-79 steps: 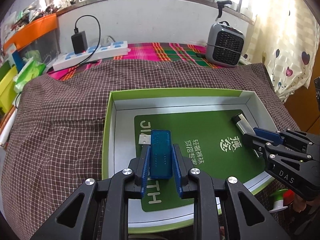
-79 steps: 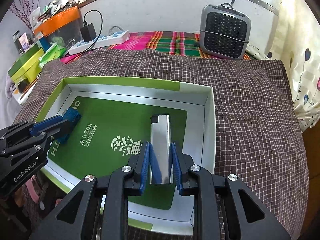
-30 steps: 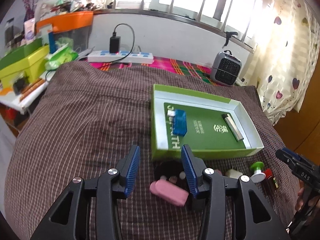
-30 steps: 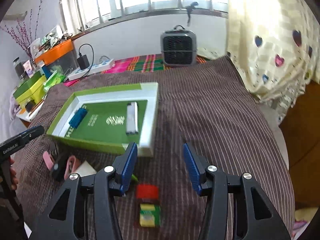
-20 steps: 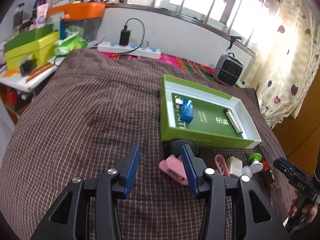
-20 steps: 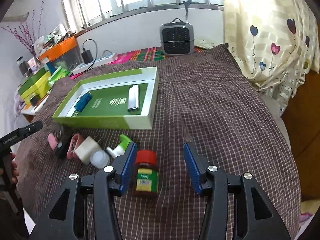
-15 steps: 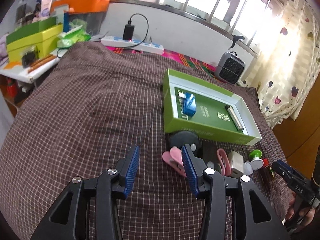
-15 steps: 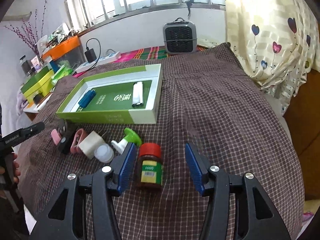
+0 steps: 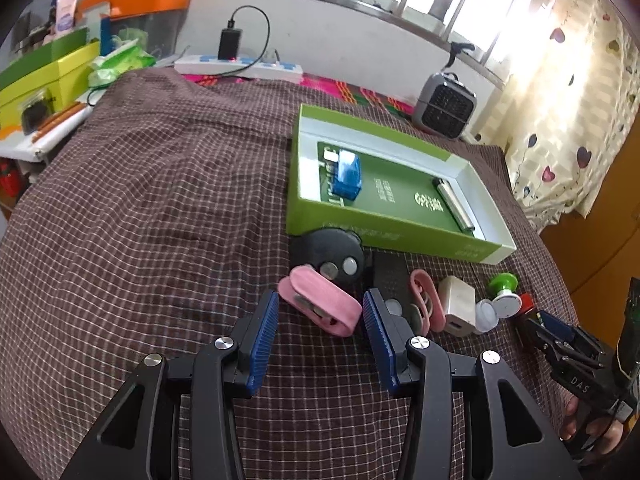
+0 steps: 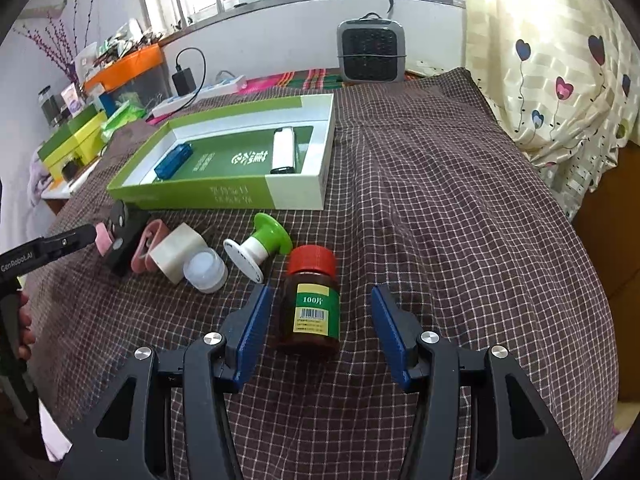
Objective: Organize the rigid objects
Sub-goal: 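Withdraw both tools from the box toward the remaining objects, then grasp the pink clip with the left tool while the right grasps the brown bottle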
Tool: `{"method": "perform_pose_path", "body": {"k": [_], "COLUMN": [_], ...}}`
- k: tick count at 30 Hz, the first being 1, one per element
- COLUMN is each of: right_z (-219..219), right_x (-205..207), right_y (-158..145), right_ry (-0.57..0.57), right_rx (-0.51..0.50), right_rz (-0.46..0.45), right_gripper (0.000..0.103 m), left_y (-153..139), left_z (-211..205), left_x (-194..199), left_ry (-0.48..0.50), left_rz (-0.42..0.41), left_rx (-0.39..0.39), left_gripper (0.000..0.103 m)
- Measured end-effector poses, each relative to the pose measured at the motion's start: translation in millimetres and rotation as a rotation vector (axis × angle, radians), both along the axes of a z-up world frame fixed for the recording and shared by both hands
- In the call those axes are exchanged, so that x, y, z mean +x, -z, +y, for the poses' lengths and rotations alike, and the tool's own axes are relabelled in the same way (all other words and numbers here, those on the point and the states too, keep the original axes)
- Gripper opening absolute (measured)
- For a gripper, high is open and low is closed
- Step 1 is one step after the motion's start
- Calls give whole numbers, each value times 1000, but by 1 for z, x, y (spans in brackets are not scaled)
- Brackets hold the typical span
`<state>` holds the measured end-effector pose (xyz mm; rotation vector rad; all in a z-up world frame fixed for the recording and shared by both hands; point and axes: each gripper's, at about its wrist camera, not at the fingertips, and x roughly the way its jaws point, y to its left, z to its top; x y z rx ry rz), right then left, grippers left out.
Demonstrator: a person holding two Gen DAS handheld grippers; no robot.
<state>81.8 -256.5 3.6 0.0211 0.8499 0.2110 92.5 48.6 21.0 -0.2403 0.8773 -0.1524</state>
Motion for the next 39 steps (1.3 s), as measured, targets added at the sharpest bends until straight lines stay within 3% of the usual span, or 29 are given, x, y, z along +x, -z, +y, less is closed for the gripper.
{"method": "perform_pose_path", "body": {"k": [13,22,39], "right_z": [6,1,8], "right_x": [-3,-9,-21], "right_y": [3,0,-13], "right_ry": [-12,-8,-37], "right_rx": [-80,-79,-34], "right_rz": [-34,-58,-103], "right_gripper": [51,34,33], "left_y": [8,8,7], "left_z": [-10,-4,24], "left_x": [6,5,0], "left_ry": [-25,-51,-134], "left_rz": [30,31,43], "left_rx": [59,87,113], "left_gripper": [43,43,43]}}
